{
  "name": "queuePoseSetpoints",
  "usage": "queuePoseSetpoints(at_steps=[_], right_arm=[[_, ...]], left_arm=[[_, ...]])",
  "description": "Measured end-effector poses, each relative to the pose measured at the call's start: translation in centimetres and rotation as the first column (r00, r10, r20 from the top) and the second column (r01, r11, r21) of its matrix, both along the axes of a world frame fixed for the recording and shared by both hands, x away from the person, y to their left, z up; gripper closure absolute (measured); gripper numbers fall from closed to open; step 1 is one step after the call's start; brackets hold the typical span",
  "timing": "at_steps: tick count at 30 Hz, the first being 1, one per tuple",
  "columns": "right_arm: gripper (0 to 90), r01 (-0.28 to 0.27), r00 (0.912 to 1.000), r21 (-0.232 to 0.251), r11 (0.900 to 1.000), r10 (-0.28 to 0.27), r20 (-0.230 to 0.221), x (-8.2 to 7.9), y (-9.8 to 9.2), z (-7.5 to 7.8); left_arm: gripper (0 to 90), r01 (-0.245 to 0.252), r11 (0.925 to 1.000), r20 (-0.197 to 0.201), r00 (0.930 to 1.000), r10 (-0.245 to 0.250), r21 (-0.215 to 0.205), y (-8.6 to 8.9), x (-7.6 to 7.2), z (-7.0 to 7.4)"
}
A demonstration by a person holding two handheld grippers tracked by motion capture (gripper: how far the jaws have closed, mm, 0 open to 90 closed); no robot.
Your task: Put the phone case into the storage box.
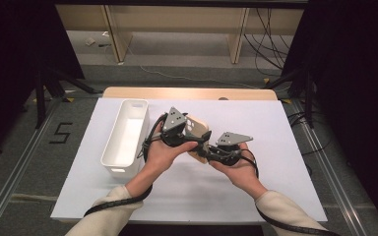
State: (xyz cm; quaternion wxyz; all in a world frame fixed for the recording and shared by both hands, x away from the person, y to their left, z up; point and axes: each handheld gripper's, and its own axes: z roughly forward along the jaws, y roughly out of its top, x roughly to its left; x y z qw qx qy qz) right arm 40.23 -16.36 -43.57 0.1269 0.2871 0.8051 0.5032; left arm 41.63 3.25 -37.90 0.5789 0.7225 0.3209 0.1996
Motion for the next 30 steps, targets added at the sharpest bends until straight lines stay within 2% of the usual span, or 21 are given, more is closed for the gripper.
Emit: queuePoseSetpoints(at_steps=[8, 20, 22, 30], right_arm=[[80.0, 0.004, 1.0, 0.0, 1.0, -0.004, 0.001, 0.02, -0.05, -0.03], [78.9, 0.015, 0.9999, 0.0, 1.0, -0.015, -0.004, 0.14, -0.06, -0.27], [77.4, 0.013, 0.9999, -0.015, 1.0, -0.013, 0.007, 0.1, -0.02, -0.21], [63.3, 0.01, 0.9999, -0.02, 1.0, -0.01, 0.01, 0.09, 0.18, -0.03]], left_arm=[[6.6, -0.008, 1.0, 0.014, 0.9999, 0.008, -0.004, -0.15, -0.22, 0.06], [8.8, 0.0, 0.9999, 0.006, 1.0, 0.0, -0.014, -0.07, -0.06, -0.17], [9.1, -0.001, 0.9998, 0.006, 1.0, 0.001, -0.018, -0.06, -0.06, -0.17], [9.7, 0.0, 0.9999, 0.017, 0.9998, 0.0, -0.014, 0.25, 0.04, 0.13]])
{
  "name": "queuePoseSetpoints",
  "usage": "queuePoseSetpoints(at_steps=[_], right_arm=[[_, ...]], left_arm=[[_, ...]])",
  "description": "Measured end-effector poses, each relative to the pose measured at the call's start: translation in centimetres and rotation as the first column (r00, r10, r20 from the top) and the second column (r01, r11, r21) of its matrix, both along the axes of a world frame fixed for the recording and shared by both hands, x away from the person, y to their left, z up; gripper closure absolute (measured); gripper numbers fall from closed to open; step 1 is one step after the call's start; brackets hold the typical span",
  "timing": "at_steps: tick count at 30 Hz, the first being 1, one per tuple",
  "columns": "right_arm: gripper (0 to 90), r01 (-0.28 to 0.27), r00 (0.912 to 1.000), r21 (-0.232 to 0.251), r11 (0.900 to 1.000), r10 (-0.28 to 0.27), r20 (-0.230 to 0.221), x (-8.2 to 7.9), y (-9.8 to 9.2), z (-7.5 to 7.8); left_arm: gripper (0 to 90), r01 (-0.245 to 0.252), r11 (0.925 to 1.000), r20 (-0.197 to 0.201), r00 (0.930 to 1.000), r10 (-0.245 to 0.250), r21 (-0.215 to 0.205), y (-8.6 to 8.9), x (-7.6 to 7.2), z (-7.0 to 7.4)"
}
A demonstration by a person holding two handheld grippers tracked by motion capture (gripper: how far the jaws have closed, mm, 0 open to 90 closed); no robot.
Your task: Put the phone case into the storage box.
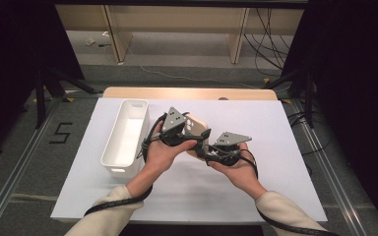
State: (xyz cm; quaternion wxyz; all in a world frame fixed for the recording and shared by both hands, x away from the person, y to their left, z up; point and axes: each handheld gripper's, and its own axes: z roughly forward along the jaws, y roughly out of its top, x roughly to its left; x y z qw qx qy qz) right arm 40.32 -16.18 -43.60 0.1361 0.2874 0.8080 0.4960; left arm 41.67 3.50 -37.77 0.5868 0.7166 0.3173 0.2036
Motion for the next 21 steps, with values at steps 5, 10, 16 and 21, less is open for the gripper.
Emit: queuePoseSetpoints(at_steps=[5, 10, 16, 21], right_arm=[[49.0, -0.001, 1.0, 0.022, 1.0, 0.001, -0.003, 0.0, 0.0, 0.1], [23.9, -0.001, 1.0, 0.041, 0.999, 0.001, 0.01, -0.2, 0.1, 0.1], [15.3, -0.029, 0.9995, 0.028, 0.999, 0.029, 0.014, -0.3, 0.1, -0.2], [10.5, -0.059, 0.9981, 0.038, 0.998, 0.058, 0.019, -0.6, -0.1, -0.1]], left_arm=[[9.8, -0.007, 1.0, 0.006, 1.0, 0.007, -0.003, 0.4, 0.1, 0.3], [9.9, -0.018, 0.9998, 0.012, 0.9998, 0.018, -0.009, 0.8, 0.2, 0.6], [10.0, -0.024, 0.9997, 0.021, 0.9995, 0.024, -0.01, 1.2, 0.3, 0.9], [10.0, -0.03, 0.9995, 0.025, 0.9992, 0.03, -0.014, 1.5, 0.3, 1.1]])
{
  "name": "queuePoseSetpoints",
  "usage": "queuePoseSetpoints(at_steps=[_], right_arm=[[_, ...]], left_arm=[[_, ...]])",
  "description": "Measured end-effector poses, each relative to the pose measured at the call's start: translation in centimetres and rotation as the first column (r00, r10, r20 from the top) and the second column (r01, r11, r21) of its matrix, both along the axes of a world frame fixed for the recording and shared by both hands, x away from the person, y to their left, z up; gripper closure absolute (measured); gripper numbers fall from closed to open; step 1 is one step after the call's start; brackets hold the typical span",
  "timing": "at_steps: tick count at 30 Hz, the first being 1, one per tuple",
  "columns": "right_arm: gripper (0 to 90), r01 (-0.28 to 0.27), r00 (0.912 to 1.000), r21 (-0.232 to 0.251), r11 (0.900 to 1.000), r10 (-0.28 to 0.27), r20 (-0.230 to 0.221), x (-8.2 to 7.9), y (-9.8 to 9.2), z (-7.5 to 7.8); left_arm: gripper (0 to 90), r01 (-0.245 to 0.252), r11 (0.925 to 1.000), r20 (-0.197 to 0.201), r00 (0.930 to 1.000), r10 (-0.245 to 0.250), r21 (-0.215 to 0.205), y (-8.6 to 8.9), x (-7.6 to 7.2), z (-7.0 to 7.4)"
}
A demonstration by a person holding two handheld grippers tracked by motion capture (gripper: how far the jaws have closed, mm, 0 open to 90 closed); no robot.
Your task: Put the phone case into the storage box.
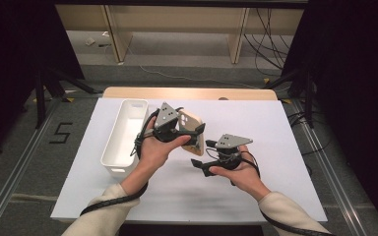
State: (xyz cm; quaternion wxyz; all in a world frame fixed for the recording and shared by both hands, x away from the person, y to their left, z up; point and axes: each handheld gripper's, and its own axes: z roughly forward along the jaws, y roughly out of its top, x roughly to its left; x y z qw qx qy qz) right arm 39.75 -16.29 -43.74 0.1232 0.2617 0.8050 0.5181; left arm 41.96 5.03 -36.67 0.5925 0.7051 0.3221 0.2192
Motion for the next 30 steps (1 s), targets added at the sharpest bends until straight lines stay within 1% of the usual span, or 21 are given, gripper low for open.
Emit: queuePoseSetpoints(at_steps=[4, 11, 19, 30], right_arm=[[7.4, -0.017, 0.9999, 0.007, 1.0, 0.017, 0.0, -0.1, -0.3, 0.1], [3.1, -0.024, 0.9997, 0.014, 1.0, 0.024, 0.01, -0.2, -0.9, 0.2], [1.9, -0.014, 0.9998, 0.024, 1.0, 0.014, 0.014, -0.3, -1.9, 0.4], [1.5, -0.017, 0.9995, 0.037, 0.999, 0.016, 0.028, -0.6, -2.5, 0.7]], left_arm=[[10.0, -0.002, 1.0, 0.002, 1.0, 0.002, -0.002, 0.2, 0.0, 0.2], [10.0, -0.011, 0.9999, 0.009, 0.9999, 0.011, -0.002, 0.6, 0.0, 0.4], [10.1, -0.018, 0.9998, 0.011, 0.9998, 0.018, -0.001, 1.2, 0.0, 0.6], [10.1, -0.033, 0.9995, 0.016, 0.9993, 0.033, -0.003, 2.0, 0.0, 0.9]])
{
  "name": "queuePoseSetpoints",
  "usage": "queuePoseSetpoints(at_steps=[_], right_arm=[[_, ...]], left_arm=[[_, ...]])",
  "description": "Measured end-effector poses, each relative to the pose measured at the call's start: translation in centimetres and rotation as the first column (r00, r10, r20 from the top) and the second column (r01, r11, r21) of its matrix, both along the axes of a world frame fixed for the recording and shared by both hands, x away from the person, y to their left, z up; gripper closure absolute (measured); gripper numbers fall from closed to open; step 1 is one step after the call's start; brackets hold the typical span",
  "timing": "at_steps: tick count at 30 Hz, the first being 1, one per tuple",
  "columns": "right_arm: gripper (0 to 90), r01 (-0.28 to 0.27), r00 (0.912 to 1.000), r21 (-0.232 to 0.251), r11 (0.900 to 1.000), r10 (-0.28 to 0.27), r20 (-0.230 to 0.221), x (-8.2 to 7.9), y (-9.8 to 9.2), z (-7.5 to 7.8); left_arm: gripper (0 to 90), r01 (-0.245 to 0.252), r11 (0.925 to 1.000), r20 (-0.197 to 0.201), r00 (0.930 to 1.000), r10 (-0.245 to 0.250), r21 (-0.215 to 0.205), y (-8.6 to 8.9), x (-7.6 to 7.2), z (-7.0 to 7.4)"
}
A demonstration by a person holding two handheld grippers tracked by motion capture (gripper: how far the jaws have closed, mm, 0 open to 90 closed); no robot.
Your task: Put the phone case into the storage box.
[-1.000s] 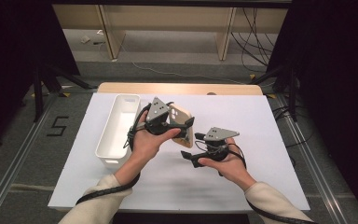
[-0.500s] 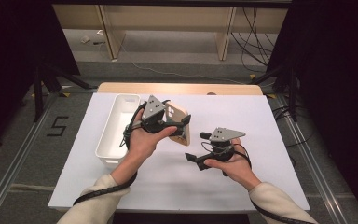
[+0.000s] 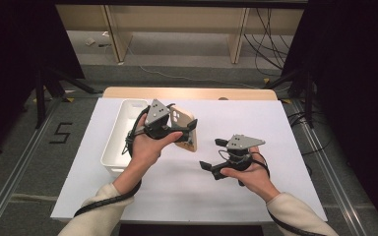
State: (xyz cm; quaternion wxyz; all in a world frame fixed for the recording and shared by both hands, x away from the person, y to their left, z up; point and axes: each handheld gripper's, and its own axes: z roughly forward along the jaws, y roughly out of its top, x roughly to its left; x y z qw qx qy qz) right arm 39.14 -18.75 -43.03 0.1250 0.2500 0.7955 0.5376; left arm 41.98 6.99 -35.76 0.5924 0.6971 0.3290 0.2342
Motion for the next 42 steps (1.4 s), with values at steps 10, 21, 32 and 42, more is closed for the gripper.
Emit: queuePoseSetpoints(at_steps=[10, 21, 32, 42], right_arm=[[1.5, 0.022, 0.9996, 0.019, 1.0, -0.022, 0.02, -0.6, -1.9, 0.5], [1.6, 0.044, 0.9987, 0.018, 0.999, -0.045, 0.026, -1.2, -3.7, 0.5], [2.7, 0.06, 0.9977, 0.016, 0.998, -0.06, 0.032, -1.5, -5.0, 0.4], [3.4, 0.079, 0.9964, 0.018, 0.997, -0.079, 0.029, -1.8, -6.0, 0.3]], left_arm=[[10.0, -0.009, 1.0, 0.005, 0.9999, 0.009, -0.001, 0.5, 0.0, 0.3], [10.0, -0.016, 0.9998, 0.003, 0.9999, 0.016, 0.007, 0.9, 0.0, 0.4], [10.0, -0.024, 0.9997, -0.001, 0.9997, 0.024, 0.011, 1.1, 0.1, 0.4], [10.1, -0.032, 0.9994, 0.003, 0.9995, 0.032, 0.015, 1.5, 0.1, 0.7]])
